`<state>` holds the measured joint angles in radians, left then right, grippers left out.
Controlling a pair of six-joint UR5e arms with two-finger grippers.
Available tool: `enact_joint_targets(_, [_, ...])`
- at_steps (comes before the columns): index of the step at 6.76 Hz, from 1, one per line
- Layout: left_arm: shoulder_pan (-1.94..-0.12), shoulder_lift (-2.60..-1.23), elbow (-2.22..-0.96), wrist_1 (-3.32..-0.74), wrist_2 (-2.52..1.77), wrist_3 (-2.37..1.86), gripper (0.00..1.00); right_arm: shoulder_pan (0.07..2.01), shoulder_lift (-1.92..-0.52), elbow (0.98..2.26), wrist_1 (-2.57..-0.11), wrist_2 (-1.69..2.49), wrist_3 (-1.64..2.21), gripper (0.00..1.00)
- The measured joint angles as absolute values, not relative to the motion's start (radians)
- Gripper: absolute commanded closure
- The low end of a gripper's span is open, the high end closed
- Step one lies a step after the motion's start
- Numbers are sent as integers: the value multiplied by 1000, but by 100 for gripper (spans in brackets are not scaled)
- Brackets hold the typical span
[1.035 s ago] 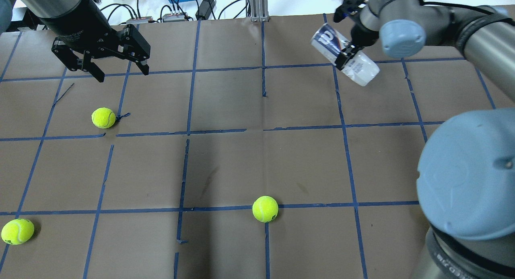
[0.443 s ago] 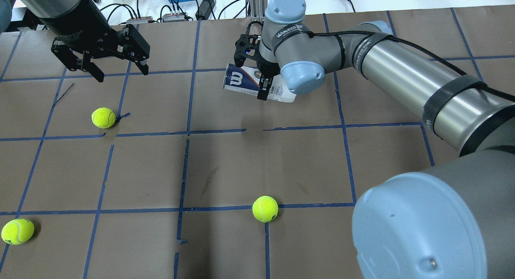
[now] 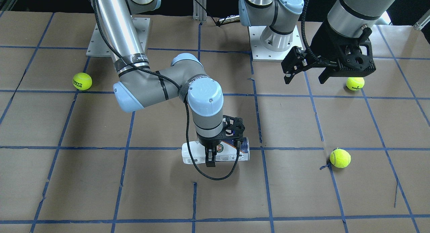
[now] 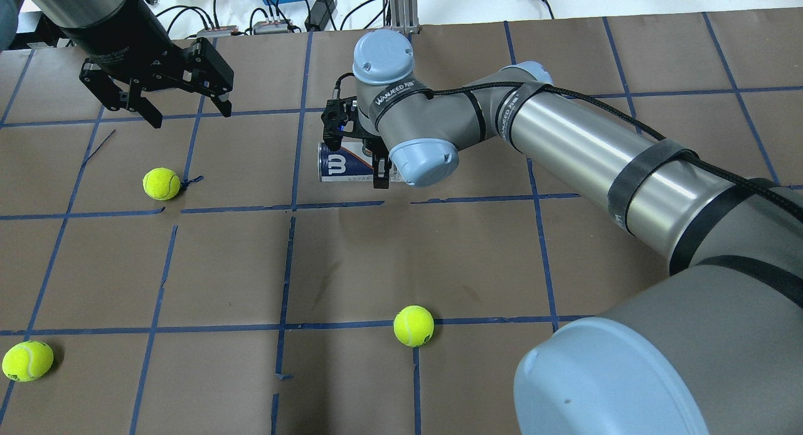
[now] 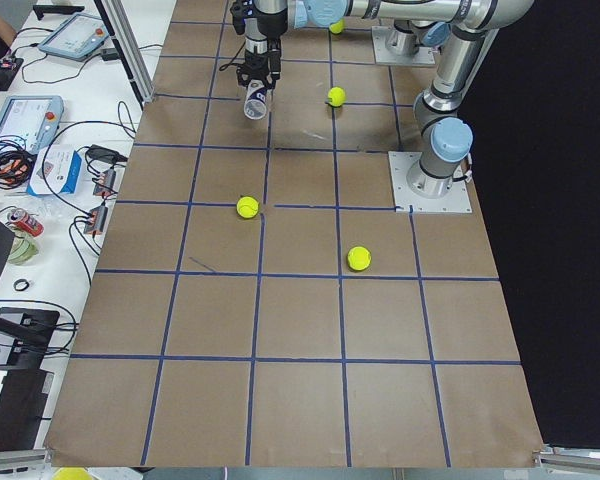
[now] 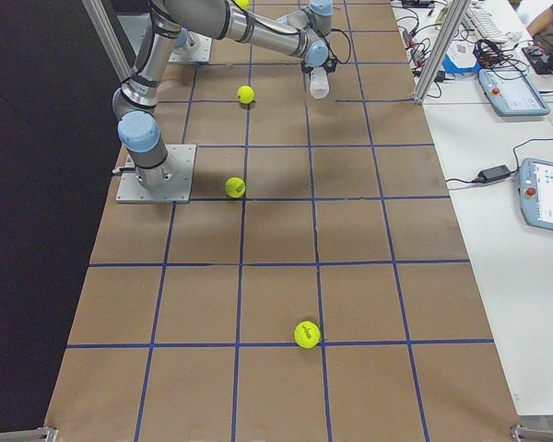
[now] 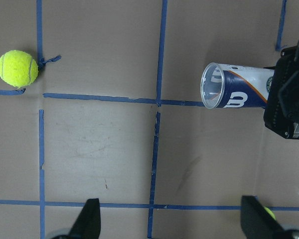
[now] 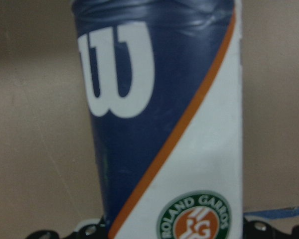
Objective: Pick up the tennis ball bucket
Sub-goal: 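Carry the can with the right gripper toward the table center and lower it, then release the can lying on its side and raise the right gripper away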
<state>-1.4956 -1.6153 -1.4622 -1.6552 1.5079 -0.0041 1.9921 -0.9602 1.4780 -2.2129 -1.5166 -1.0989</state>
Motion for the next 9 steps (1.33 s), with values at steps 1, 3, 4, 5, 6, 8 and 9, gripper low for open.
enact_joint_targets(1, [-1496,-1615,-1463,-1655,1508,-4,0,2001,-959,1498,-2234,-1517,-1073,0])
enact_joint_targets(3, [-1496,-1615,-1463,-1655,1508,-3,0,2038,-964,1534,-2249,-1509,-995,0])
enact_joint_targets(4, [-1496,-1615,-1463,-1655,1508,-3,0,2050,-966,1537,-2260,-1503,-977,0])
enact_joint_targets(5, [-1496,-1615,-1463,-1656,1508,-3,0,2054,-971,1536,-2285,-1505,-969,0])
enact_joint_targets(6, [-1496,-1616,-1463,-1656,1508,-3,0,2046,-992,1533,-2316,-1514,-965,0])
enact_joint_targets(8, [-1486,-1616,-1462,-1660,1506,-4,0,1925,-1113,1535,-2288,-1502,-878,0])
enact_joint_targets(9, [-1451,-1617,-1460,-1666,1499,-4,0,1808,-1193,1531,-2220,-1455,-852,0])
